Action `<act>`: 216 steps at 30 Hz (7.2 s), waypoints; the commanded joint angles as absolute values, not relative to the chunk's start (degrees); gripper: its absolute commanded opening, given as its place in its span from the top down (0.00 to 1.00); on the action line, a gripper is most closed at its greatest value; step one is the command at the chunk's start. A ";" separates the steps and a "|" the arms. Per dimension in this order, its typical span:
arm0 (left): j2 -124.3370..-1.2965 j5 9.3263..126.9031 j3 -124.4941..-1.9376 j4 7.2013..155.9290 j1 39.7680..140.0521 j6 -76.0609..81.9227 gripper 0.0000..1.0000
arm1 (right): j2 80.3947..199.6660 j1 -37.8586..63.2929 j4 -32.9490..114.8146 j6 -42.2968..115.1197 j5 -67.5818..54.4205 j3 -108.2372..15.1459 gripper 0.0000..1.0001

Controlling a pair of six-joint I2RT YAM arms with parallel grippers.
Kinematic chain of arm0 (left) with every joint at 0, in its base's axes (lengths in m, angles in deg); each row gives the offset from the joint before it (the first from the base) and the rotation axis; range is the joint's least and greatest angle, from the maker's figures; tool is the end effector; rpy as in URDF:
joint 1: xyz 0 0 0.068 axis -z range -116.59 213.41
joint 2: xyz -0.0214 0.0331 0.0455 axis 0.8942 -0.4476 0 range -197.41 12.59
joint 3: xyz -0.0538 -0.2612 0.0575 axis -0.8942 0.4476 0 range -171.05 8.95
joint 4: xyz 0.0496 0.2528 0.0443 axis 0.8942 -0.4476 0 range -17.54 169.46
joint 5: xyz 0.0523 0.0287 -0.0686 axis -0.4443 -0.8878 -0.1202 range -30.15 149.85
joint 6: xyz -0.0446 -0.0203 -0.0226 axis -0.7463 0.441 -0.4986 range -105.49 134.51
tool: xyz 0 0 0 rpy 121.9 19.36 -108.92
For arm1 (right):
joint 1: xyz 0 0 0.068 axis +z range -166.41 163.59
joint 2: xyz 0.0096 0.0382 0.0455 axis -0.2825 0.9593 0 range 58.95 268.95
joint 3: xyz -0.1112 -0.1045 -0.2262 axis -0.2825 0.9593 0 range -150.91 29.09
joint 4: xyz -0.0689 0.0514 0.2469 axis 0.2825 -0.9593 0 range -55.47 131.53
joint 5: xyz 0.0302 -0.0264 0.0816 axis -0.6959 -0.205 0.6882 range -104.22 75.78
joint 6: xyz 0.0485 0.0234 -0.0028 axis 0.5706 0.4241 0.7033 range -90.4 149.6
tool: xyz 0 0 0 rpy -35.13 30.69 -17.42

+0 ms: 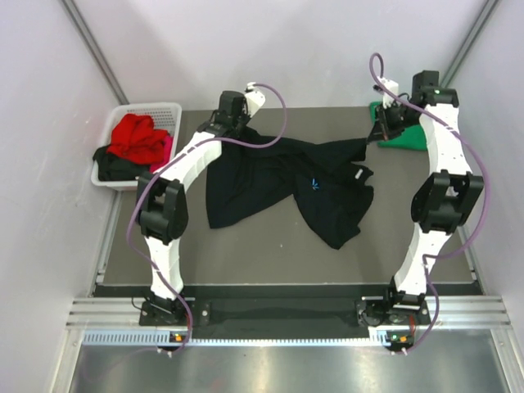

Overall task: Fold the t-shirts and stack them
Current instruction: Flatten the tshirt out

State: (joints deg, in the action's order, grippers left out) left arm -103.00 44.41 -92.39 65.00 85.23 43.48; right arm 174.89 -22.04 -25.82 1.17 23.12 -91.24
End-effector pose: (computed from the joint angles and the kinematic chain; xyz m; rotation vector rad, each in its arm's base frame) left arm 0.4502 -0.1700 0.2974 0.7354 1.9362 0.3556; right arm 0.4219 -0.0199 0.3384 -0.6769 2.3542 0.6168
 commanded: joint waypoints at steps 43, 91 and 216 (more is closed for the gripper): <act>-82.50 51.77 -72.51 57.75 77.66 39.73 0.55 | 163.45 -20.80 -10.06 5.86 21.46 -83.06 1.00; -111.51 58.54 -90.89 35.60 81.52 53.27 0.64 | 165.12 -20.63 -11.91 4.02 19.18 -80.16 1.00; -109.40 69.52 -98.72 30.68 74.31 41.32 0.65 | 168.29 -19.22 -11.65 3.84 19.53 -79.90 1.00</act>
